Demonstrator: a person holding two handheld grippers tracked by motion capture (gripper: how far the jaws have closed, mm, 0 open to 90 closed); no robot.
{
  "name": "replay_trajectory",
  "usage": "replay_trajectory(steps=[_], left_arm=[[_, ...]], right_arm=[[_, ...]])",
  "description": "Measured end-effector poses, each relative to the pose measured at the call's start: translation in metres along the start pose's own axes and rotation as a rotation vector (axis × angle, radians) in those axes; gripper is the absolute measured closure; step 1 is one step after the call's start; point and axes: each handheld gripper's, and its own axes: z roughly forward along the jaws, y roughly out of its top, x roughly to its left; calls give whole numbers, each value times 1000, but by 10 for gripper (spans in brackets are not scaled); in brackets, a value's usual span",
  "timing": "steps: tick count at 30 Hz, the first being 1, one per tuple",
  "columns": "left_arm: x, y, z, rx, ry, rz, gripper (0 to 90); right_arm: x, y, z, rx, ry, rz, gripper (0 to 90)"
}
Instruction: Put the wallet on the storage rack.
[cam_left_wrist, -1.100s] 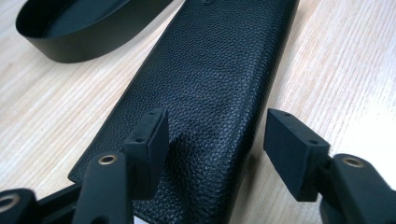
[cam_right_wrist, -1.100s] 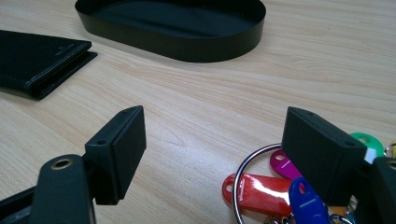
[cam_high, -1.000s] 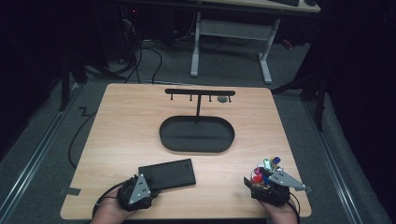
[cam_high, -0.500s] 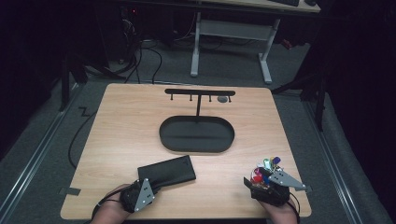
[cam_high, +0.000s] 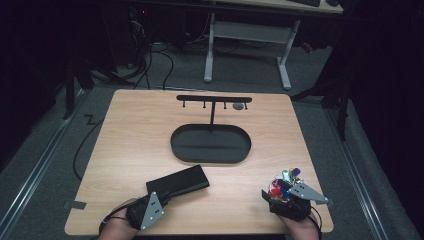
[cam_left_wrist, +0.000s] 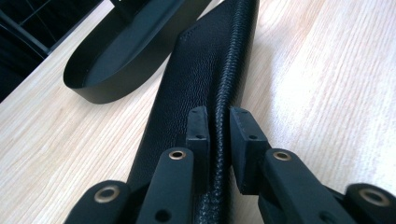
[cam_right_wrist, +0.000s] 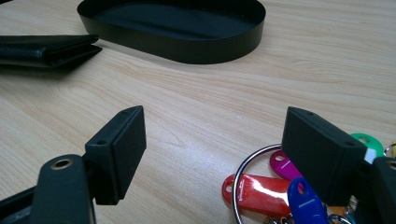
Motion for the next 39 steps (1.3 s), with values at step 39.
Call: replay_trajectory(steps=[39], left_arm=[[32, 0, -34, -206, -145, -439, 818]], right_arm=[[0, 0, 0, -4, -6, -2, 224]])
